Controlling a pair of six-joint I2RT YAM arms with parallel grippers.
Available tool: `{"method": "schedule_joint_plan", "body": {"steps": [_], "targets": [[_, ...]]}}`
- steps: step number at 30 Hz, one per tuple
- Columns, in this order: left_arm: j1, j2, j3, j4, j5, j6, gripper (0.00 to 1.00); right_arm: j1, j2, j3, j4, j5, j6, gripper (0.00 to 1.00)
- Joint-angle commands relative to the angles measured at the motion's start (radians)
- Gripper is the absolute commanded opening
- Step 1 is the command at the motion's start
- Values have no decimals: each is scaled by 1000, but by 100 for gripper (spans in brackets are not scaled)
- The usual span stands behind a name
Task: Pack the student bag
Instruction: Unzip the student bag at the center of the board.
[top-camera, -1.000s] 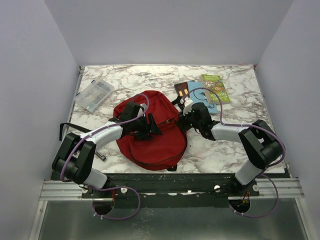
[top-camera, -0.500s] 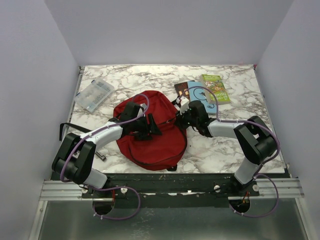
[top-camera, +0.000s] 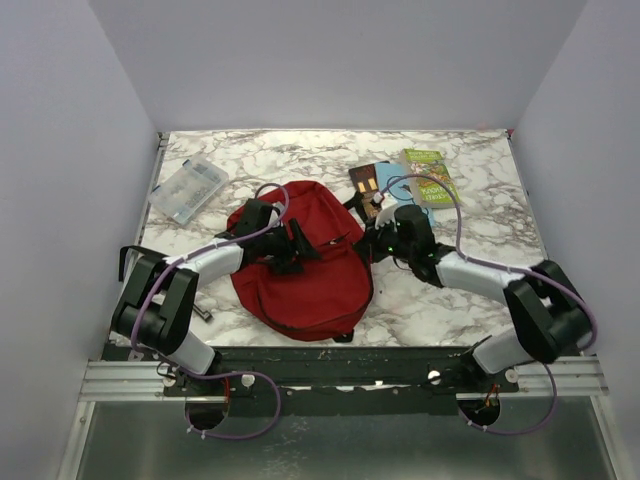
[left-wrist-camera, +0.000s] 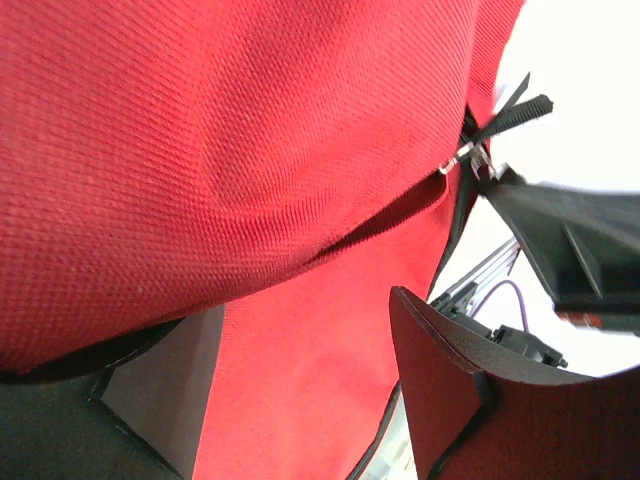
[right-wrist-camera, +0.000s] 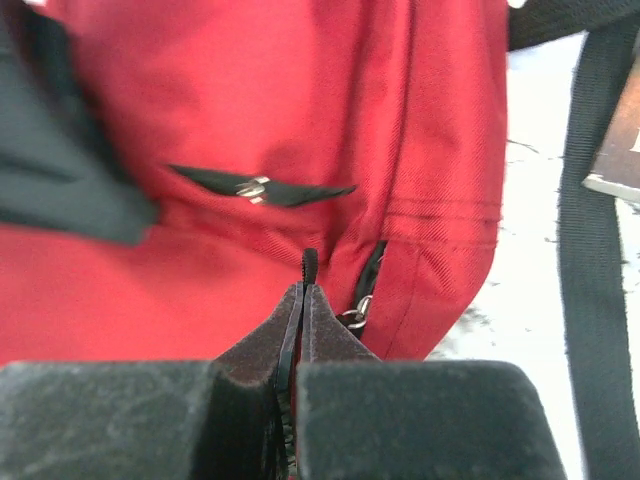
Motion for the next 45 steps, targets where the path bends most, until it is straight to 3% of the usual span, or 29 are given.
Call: {"method": "schedule_joint_plan", "body": {"steps": [1, 4, 7, 10, 13, 19, 28, 31, 34, 41, 45], "targets": [[43, -3, -12, 47, -68, -32, 69, -1, -167, -83, 23, -199, 172, 1], [53, -6, -21, 65, -93, -35, 70, 0, -230, -195, 185, -342, 315, 1], [52, -5, -9, 64, -65, -25, 71, 0, -253, -334, 459, -373, 510, 1], [25, -71, -32, 62, -70, 5, 77, 0, -216, -381, 640, -399, 544, 1], [-30, -150, -48, 17, -97, 34, 79, -2, -160, -353, 640, -410, 483, 1], [-198, -197, 131, -278, -333, 166, 78, -5, -112, -327, 620, -446, 403, 1], [-274, 202, 587, -580, -555, 257, 84, -5, -110, -340, 577, -409, 340, 0], [-278, 350, 710, -643, -534, 268, 83, -3, -117, -311, 468, -391, 271, 1], [-257, 445, 764, -633, -500, 253, 72, -3, -140, -305, 394, -386, 230, 1], [-147, 542, 843, -565, -396, 236, 0, 44, -210, -402, 367, -373, 256, 1], [-85, 478, 806, -455, -360, 184, 0, 233, -225, -469, 432, -325, 331, 1]]}}
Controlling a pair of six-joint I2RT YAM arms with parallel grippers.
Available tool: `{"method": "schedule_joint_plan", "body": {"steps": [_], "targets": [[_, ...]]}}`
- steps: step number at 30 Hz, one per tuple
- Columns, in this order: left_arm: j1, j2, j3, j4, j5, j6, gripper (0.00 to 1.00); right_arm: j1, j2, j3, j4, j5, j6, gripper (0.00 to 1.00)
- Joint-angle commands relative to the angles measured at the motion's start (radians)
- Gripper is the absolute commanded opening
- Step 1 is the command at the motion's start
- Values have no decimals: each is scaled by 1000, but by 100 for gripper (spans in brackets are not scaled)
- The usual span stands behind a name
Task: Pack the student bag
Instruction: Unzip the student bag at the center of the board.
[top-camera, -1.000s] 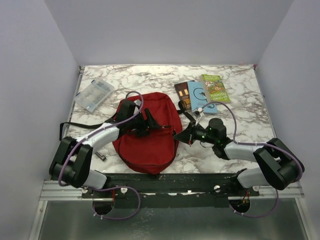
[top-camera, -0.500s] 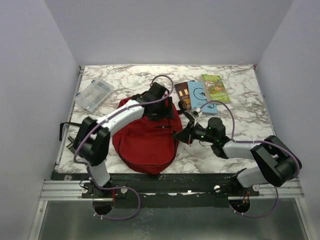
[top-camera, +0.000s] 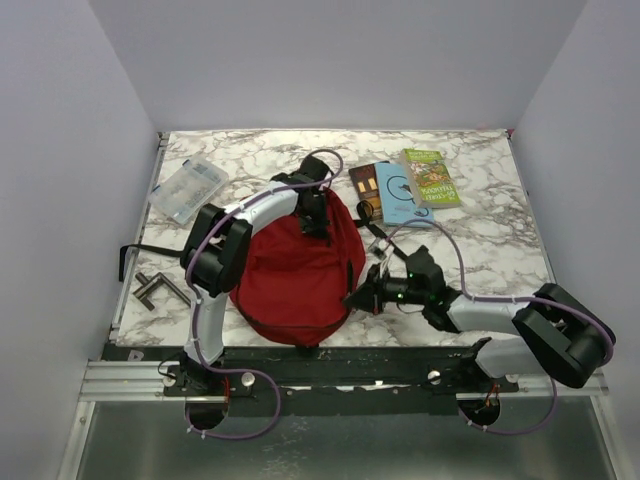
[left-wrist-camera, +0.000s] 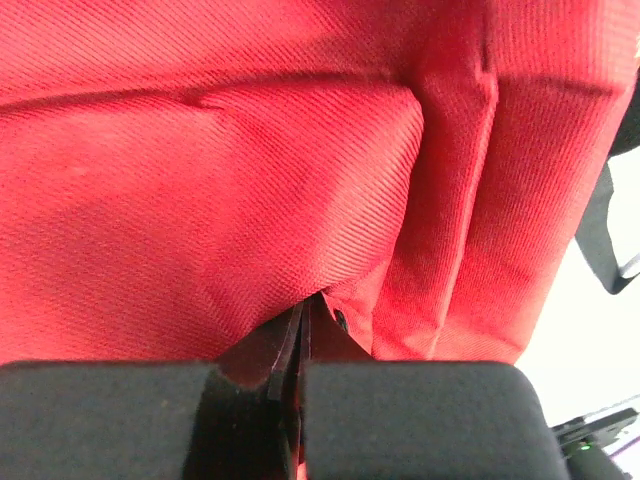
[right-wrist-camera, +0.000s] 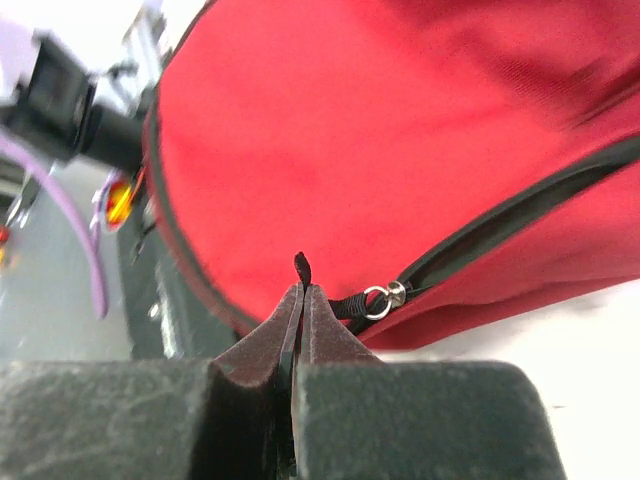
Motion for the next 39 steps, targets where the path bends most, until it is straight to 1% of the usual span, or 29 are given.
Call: {"method": "schedule_joint_plan", "body": {"steps": [1, 3, 5, 7, 10, 11, 12, 14, 15, 16, 17, 18, 19, 20, 21, 23, 25, 26, 27, 28, 29, 30, 34, 36, 39], "targets": [[83, -66, -3, 142, 30, -56, 0, 168, -13, -96, 119, 7, 143, 1], [94, -104, 0, 160, -9, -56, 0, 183, -9, -183, 340, -9, 292, 1], [103, -142, -3, 186, -28, -45, 0, 185, -31, -227, 406, -6, 356, 1], [108, -154, 16, 189, 7, -31, 0, 185, -68, -236, 374, 24, 355, 1], [107, -181, 1, 190, 114, -20, 0, 185, -132, -198, 218, 112, 314, 1], [106, -202, -24, 197, 145, -16, 4, 185, -149, -175, 164, 132, 303, 1], [103, -230, -56, 207, 166, -15, 14, 185, -162, -153, 127, 142, 290, 0], [96, -313, -164, 267, 196, -19, 43, 185, -178, -117, 72, 146, 263, 1], [96, -367, -227, 293, 221, -21, 54, 185, -186, -101, 38, 152, 249, 1], [95, -407, -269, 307, 239, -24, 62, 183, -195, -76, -10, 156, 236, 4], [92, -450, -311, 310, 266, -23, 65, 183, -203, -60, -54, 164, 220, 7], [89, -488, -341, 309, 290, -15, 69, 183, -213, -33, -116, 178, 221, 12], [83, -517, -377, 306, 320, -7, 73, 182, -221, -3, -191, 197, 228, 21], [76, -550, -409, 303, 345, -2, 78, 180, -226, 36, -284, 209, 221, 25], [61, -575, -448, 303, 367, 6, 80, 180, -228, 66, -357, 217, 199, 28], [22, -618, -512, 303, 398, 28, 82, 179, -236, 111, -455, 266, 181, 29], [-21, -651, -568, 301, 406, 37, 81, 177, -258, 139, -559, 390, 208, 29], [-41, -667, -592, 300, 405, 35, 81, 176, -270, 154, -628, 492, 268, 33], [-57, -681, -613, 298, 400, 29, 80, 174, -287, 177, -734, 585, 334, 45], [-76, -699, -636, 299, 393, 20, 79, 171, -299, 186, -789, 671, 386, 53], [-93, -715, -656, 300, 383, 15, 78, 162, -314, 183, -795, 681, 391, 57], [-115, -727, -672, 299, 377, 15, 77, 158, -321, 181, -792, 680, 394, 65], [-202, -760, -707, 284, 341, 30, 74, 132, -285, 208, -810, 658, 450, 81], [-245, -773, -719, 275, 320, 39, 70, 123, -240, 223, -812, 621, 486, 85], [-310, -786, -730, 259, 282, 61, 64, 107, -150, 244, -790, 524, 524, 86]]}}
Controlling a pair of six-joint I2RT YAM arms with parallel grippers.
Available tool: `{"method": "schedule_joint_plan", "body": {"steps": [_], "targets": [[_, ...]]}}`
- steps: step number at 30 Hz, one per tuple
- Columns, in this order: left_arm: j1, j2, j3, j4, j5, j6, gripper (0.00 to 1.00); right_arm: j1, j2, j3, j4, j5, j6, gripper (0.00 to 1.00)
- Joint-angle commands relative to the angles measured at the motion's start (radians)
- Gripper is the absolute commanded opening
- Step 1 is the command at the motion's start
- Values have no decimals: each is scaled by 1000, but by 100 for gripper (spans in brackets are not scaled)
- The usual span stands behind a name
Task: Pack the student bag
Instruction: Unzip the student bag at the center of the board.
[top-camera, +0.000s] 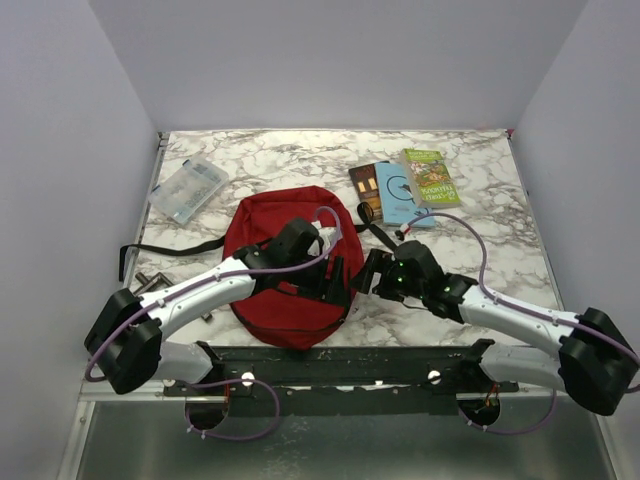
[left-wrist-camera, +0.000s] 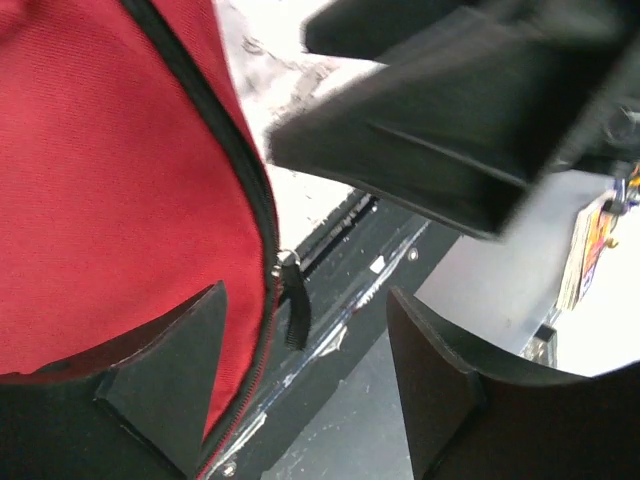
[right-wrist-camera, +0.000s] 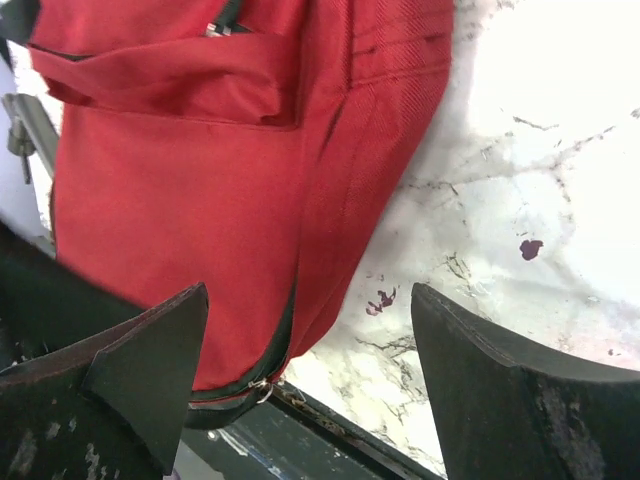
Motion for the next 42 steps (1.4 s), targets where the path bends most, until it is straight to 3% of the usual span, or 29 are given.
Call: {"method": "schedule_joint_plan", "body": {"steps": [1, 12, 21, 26, 28, 32, 34, 37, 38, 42], "targets": [[-89, -38, -19, -19, -74, 50, 62, -18, 110, 51, -20, -92, 90, 86], [-290, 91, 122, -203, -313, 182, 61, -18, 304, 116, 19, -226, 116, 78], [-393, 200, 218, -321, -539, 215, 47, -17, 344, 124, 24, -239, 139, 67], [-436, 231, 249, -358, -623, 220, 35, -18, 363, 124, 68, -258, 153, 61], [-447, 239, 256, -368, -642, 220, 26, -18, 379, 125, 89, -266, 153, 58], [-450, 227, 252, -379, -655, 214, 9, -17, 399, 132, 130, -263, 164, 41], [-449, 218, 246, -387, -674, 208, 0, -17, 408, 145, 152, -266, 176, 27], [-449, 206, 238, -416, -711, 195, 0, -19, 421, 190, 139, -223, 154, 4], [-450, 206, 235, -427, -727, 184, 0, -24, 426, 217, 119, -207, 134, 1], [-447, 192, 203, -461, -777, 121, 0, -110, 478, 333, 51, -201, 22, 1]]}}
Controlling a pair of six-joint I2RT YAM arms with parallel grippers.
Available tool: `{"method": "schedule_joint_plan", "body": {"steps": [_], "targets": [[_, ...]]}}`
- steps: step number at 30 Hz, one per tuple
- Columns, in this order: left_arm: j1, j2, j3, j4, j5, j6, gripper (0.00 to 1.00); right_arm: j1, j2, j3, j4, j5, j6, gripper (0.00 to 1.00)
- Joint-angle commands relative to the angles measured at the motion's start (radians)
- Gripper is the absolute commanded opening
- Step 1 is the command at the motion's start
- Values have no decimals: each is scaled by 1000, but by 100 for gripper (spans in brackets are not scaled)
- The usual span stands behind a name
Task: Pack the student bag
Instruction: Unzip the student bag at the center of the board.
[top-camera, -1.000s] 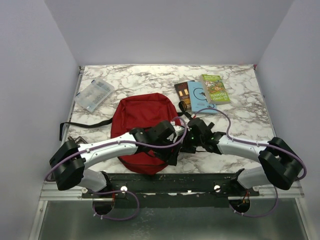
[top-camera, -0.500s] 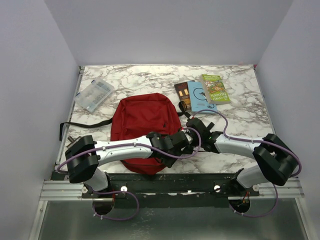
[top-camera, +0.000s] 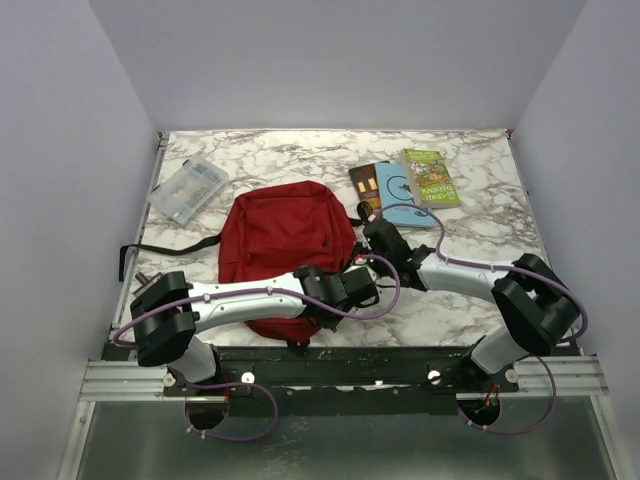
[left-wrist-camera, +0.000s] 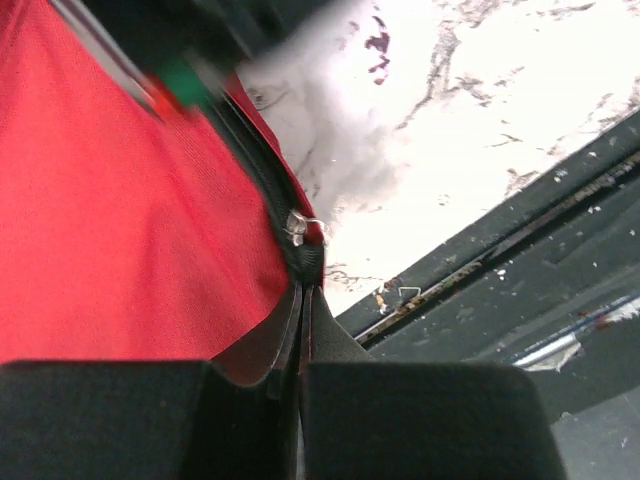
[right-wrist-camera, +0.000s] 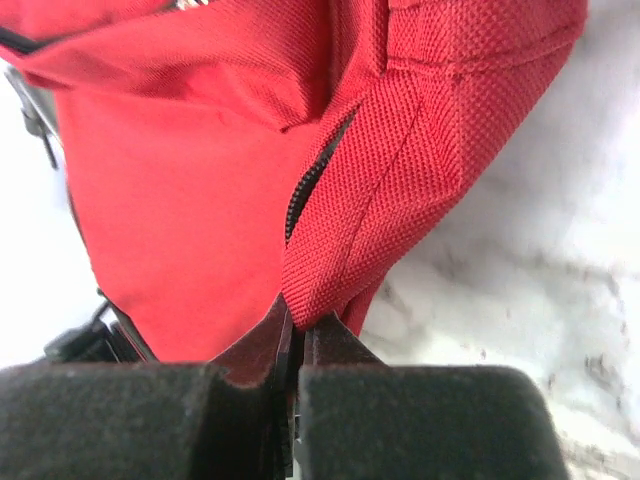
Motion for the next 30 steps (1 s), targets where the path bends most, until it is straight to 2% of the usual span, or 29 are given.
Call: {"method": "schedule_joint_plan", "body": {"steps": [1, 7, 8, 10, 12, 14, 17, 19, 22, 26, 30], "targets": [[-3, -38, -38, -71, -95, -82, 0, -113, 67, 147, -42, 1, -122, 1], [0, -74, -100, -50, -89, -140, 0, -272, 213, 334, -195, -134, -337, 1], [1, -80, -103, -44, -91, -142, 0, -276, 243, 371, -236, -142, -388, 4], [10, -83, -96, -30, -94, -140, 0, -275, 276, 423, -310, -160, -459, 18], [20, -84, -77, -15, -87, -132, 0, -275, 261, 401, -322, -187, -472, 30], [28, -84, -58, 0, -81, -127, 0, -275, 207, 319, -264, -232, -446, 40], [40, -88, -34, 24, -66, -117, 0, -274, 103, 161, -122, -312, -329, 67], [50, -90, -27, 37, -55, -114, 0, -265, 35, 33, 9, -348, -221, 75], [65, -101, -24, 55, -27, -102, 0, -205, -43, -84, 144, -330, -94, 75], [70, -121, -26, 78, 9, -84, 0, -106, -46, -162, 323, -316, 80, 73], [71, -123, -26, 84, 13, -83, 0, -76, 25, -186, 490, -301, 210, 64]]}}
